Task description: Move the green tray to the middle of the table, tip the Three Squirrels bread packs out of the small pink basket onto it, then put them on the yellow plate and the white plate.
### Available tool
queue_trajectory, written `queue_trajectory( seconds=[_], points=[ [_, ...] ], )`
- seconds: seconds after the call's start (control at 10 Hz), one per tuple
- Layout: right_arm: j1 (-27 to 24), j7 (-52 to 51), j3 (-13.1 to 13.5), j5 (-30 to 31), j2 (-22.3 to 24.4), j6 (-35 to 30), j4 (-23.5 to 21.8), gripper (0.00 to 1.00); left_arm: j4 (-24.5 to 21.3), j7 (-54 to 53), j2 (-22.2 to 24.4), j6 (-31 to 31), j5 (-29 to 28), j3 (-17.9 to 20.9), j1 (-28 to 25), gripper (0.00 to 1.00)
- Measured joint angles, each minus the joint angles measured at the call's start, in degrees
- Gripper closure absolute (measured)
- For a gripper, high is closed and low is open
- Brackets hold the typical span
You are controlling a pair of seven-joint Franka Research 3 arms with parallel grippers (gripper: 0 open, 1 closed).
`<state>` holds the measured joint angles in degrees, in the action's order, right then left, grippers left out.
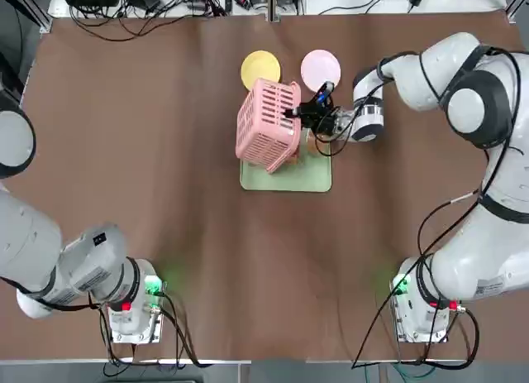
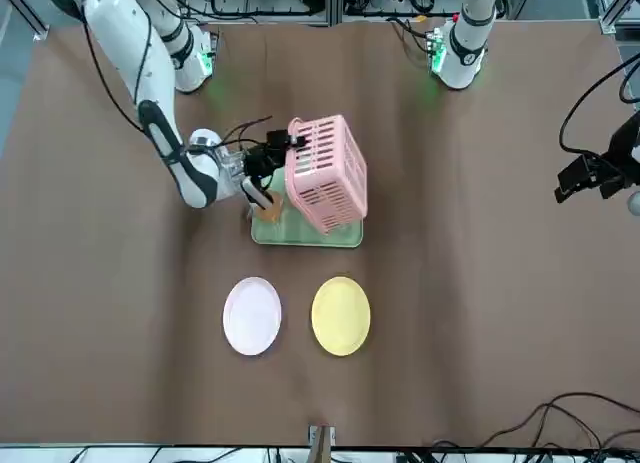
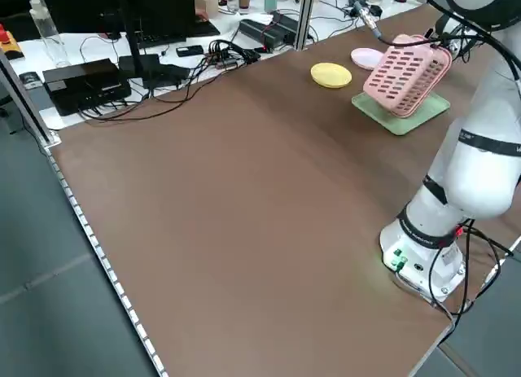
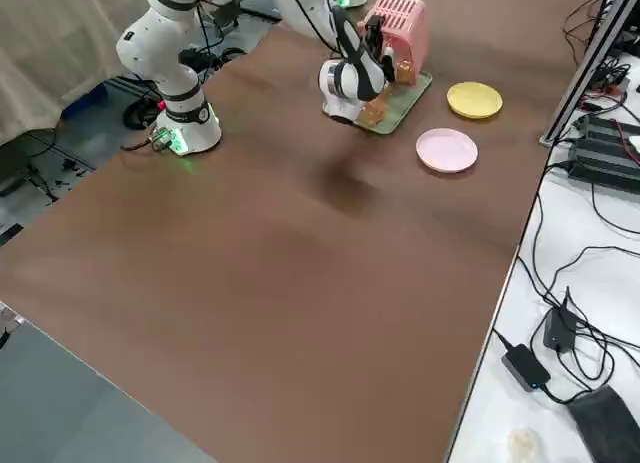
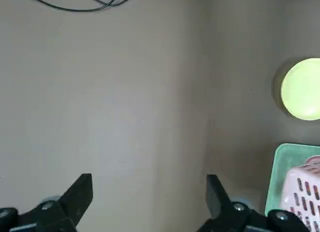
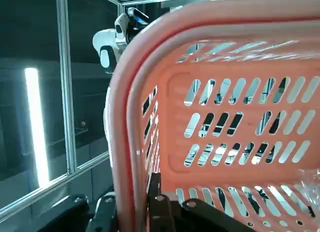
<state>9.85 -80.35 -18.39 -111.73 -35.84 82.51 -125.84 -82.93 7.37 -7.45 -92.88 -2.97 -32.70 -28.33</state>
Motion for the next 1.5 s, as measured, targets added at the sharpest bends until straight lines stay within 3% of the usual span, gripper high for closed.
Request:
queue_trajectory(
  seconds=[0.3, 0.8, 1.1, 1.5],
  points=[
    [1.1, 0.0, -1.1, -1.2, -3.0, -0.1, 2.4, 0.93, 0.0, 0.0, -0.1, 0.0, 0.0, -0.1, 0.1, 0.0],
    [1.2, 0.0, -3.7, -4.0, -3.7, 0.3, 3.1, 0.93, 0.0, -0.1, -0.2, 0.0, 0.0, -0.1, 0.2, 0.0],
    [1.2, 0.0, -3.8, -4.0, -3.8, -4.1, 3.2, 0.93, -0.2, -0.3, -0.4, 0.0, 0.0, -0.1, 0.2, 0.0],
    [1.2, -0.1, -3.8, -4.0, -4.5, -5.2, 3.9, 0.93, -0.4, -0.6, -0.5, 0.0, 0.0, -0.1, 0.2, 0.0]
  ],
)
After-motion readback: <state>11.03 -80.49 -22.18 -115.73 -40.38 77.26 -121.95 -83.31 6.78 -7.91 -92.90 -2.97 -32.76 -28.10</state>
